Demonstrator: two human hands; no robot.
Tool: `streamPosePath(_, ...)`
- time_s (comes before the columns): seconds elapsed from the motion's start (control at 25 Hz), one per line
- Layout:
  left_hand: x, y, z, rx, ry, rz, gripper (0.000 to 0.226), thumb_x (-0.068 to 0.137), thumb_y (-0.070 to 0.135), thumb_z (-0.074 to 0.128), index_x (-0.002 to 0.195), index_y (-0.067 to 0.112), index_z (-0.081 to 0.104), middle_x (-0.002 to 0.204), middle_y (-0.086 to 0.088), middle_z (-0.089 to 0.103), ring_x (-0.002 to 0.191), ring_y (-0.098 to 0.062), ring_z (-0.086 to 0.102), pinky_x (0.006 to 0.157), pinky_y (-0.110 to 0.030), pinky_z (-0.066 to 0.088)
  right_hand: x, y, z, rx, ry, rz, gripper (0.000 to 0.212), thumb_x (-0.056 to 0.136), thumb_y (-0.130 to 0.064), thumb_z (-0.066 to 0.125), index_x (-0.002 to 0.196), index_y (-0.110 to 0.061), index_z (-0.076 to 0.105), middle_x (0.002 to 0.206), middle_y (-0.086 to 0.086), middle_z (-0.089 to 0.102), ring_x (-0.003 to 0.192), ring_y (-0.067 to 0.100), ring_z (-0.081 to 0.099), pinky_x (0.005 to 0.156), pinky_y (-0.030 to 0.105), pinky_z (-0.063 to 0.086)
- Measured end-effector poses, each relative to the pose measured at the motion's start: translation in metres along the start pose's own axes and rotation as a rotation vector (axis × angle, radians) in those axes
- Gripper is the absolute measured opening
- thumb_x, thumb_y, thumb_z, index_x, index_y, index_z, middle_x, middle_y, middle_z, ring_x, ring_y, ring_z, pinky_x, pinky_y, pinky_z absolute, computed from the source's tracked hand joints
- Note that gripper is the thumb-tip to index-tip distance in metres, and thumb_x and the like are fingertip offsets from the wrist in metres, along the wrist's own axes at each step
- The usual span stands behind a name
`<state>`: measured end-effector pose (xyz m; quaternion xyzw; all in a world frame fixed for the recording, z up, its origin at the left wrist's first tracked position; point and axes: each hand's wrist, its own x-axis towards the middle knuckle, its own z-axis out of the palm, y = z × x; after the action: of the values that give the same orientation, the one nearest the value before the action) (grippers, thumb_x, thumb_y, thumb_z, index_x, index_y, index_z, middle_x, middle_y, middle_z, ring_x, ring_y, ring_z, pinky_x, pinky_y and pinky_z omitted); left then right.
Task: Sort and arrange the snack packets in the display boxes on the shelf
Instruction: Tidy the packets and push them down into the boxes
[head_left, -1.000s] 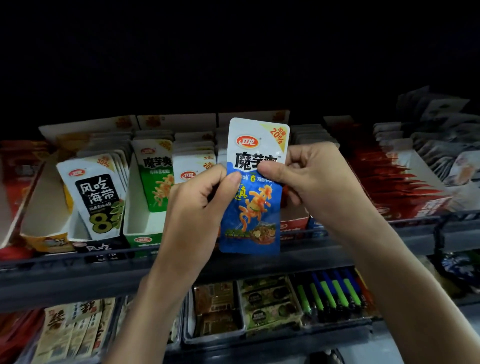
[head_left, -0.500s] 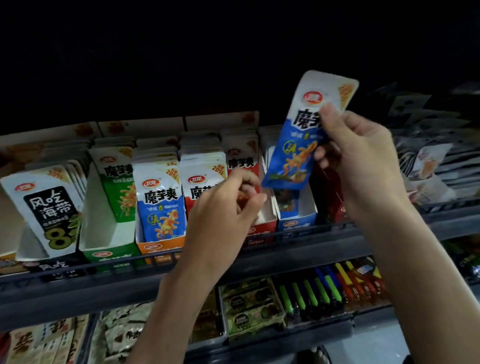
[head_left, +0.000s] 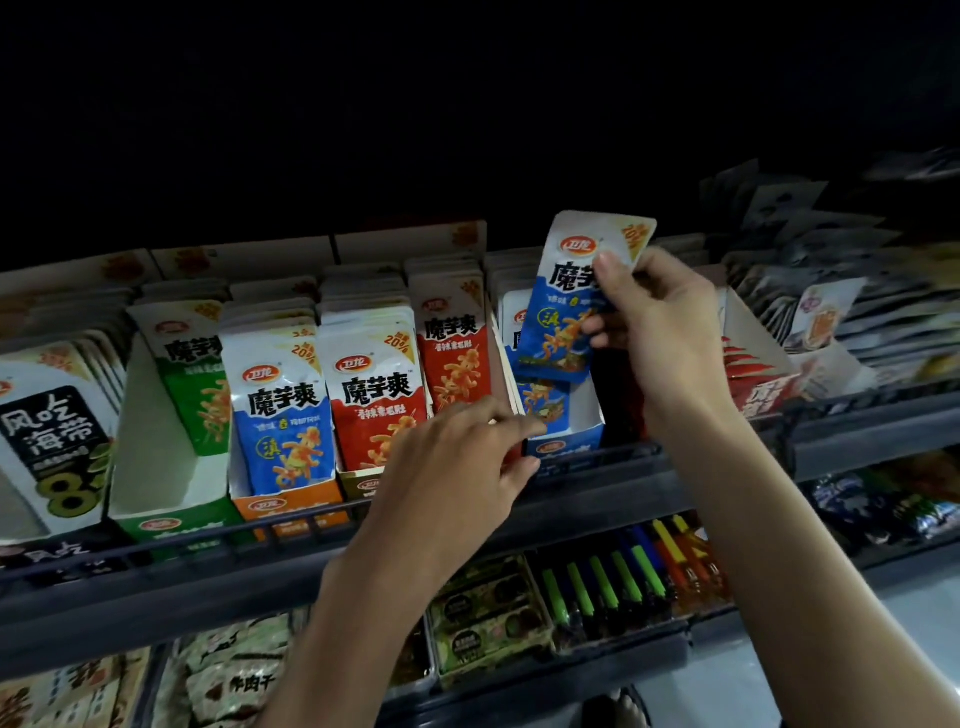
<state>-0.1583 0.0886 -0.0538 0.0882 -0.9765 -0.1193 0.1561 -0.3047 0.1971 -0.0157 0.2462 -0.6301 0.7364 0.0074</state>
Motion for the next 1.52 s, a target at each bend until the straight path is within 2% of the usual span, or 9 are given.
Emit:
streamPosePath(0.16, 0.0, -0.002, 0.001, 0.005, -0.018, -0.008, 0.035, 0.097, 0.049, 0.045, 0.13, 0.043, 0.053, 0.128, 0.022, 0.052, 0.117, -0.005, 0.047, 0.094, -0.036, 0.043, 0.003, 0.017, 0.001, -0.203, -0.136, 0.034, 0.013, 0.095, -0.027, 0.063, 0.095, -0.015, 0.068, 0.083, 0.011, 0.073, 0.067, 0.018, 0.067, 0.064, 0.032, 0.055)
streamPosePath(0.32, 0.0, -0.005, 0.001, -0.028, -0.04, -0.008, 0.036, 0.097, 0.05, 0.044, 0.13, 0.042, 0.053, 0.128, 0.023, 0.052, 0.117, -0.004, 0.046, 0.094, -0.035, 0.042, 0.005, 0.026, -0.002, -0.281, -0.159, 0.032, 0.004, 0.091, -0.013, 0.068, 0.095, -0.013, 0.07, 0.075, 0.002, 0.071, 0.07, 0.014, 0.071, 0.069, 0.031, 0.056)
streamPosePath(0.52, 0.001, -0.007, 0.004, -0.047, -0.039, -0.01, 0.037, 0.096, 0.051, 0.046, 0.13, 0.042, 0.055, 0.127, 0.023, 0.054, 0.116, -0.003, 0.046, 0.093, -0.033, 0.039, 0.002, 0.024, 0.001, -0.277, -0.13, -0.005, 0.023, 0.085, -0.011, 0.075, 0.105, -0.011, 0.063, 0.086, 0.001, 0.07, 0.077, 0.009, 0.073, 0.066, 0.027, 0.059)
streamPosePath(0.6, 0.001, -0.007, 0.005, -0.049, -0.028, -0.004, 0.036, 0.094, 0.052, 0.048, 0.128, 0.041, 0.056, 0.125, 0.022, 0.055, 0.114, -0.004, 0.047, 0.093, -0.034, 0.042, -0.001, 0.024, 0.006, -0.442, -0.1, -0.034, 0.029, 0.082, -0.012, 0.078, 0.104, -0.011, 0.058, 0.087, -0.003, 0.067, 0.073, 0.0, 0.068, 0.057, 0.014, 0.053)
streamPosePath(0.76, 0.002, -0.007, 0.006, -0.045, -0.007, 0.006, 0.036, 0.093, 0.051, 0.052, 0.126, 0.04, 0.059, 0.123, 0.021, 0.057, 0.114, -0.006, 0.049, 0.093, -0.039, 0.045, -0.005, 0.028, 0.012, -0.709, -0.098, -0.105, 0.039, 0.079, -0.011, 0.08, 0.102, -0.014, 0.048, 0.094, -0.003, 0.062, 0.075, -0.005, 0.056, 0.054, 0.009, 0.043)
streamPosePath(0.92, 0.001, -0.008, 0.006, -0.037, -0.006, 0.014, 0.036, 0.093, 0.052, 0.051, 0.126, 0.04, 0.059, 0.123, 0.02, 0.058, 0.112, -0.007, 0.05, 0.091, -0.04, 0.047, -0.012, 0.031, 0.017, -0.757, -0.144, -0.17, 0.071, 0.076, 0.0, 0.079, 0.127, -0.024, 0.036, 0.12, 0.004, 0.053, 0.096, 0.011, 0.056, 0.072, 0.022, 0.05)
streamPosePath(1.16, 0.001, -0.008, 0.005, -0.029, -0.007, 0.019, 0.036, 0.093, 0.052, 0.049, 0.125, 0.039, 0.059, 0.12, 0.019, 0.058, 0.111, -0.01, 0.05, 0.088, -0.041, 0.048, -0.017, 0.034, 0.019, -0.901, -0.171, -0.265, 0.08, 0.075, 0.007, 0.075, 0.134, -0.025, 0.033, 0.127, 0.002, 0.028, 0.096, 0.015, 0.048, 0.056, 0.006, 0.036)
streamPosePath(1.36, 0.002, -0.008, 0.005, -0.031, -0.016, 0.018, 0.037, 0.093, 0.053, 0.048, 0.126, 0.04, 0.058, 0.121, 0.019, 0.058, 0.112, -0.009, 0.05, 0.09, -0.04, 0.046, -0.017, 0.038, 0.018, -0.922, -0.155, -0.276, 0.092, 0.066, 0.008, 0.08, 0.138, -0.025, 0.032, 0.134, 0.006, 0.026, 0.115, 0.023, 0.042, 0.082, 0.018, 0.04)
streamPosePath(1.52, 0.001, -0.008, 0.004, -0.04, -0.007, 0.023, 0.036, 0.093, 0.053, 0.049, 0.126, 0.04, 0.058, 0.122, 0.019, 0.058, 0.112, -0.008, 0.05, 0.09, -0.04, 0.046, -0.017, 0.037, 0.017, -0.914, -0.156, -0.254, 0.096, 0.065, 0.007, 0.082, 0.139, -0.026, 0.031, 0.135, 0.006, 0.027, 0.119, 0.022, 0.04, 0.088, 0.023, 0.045)
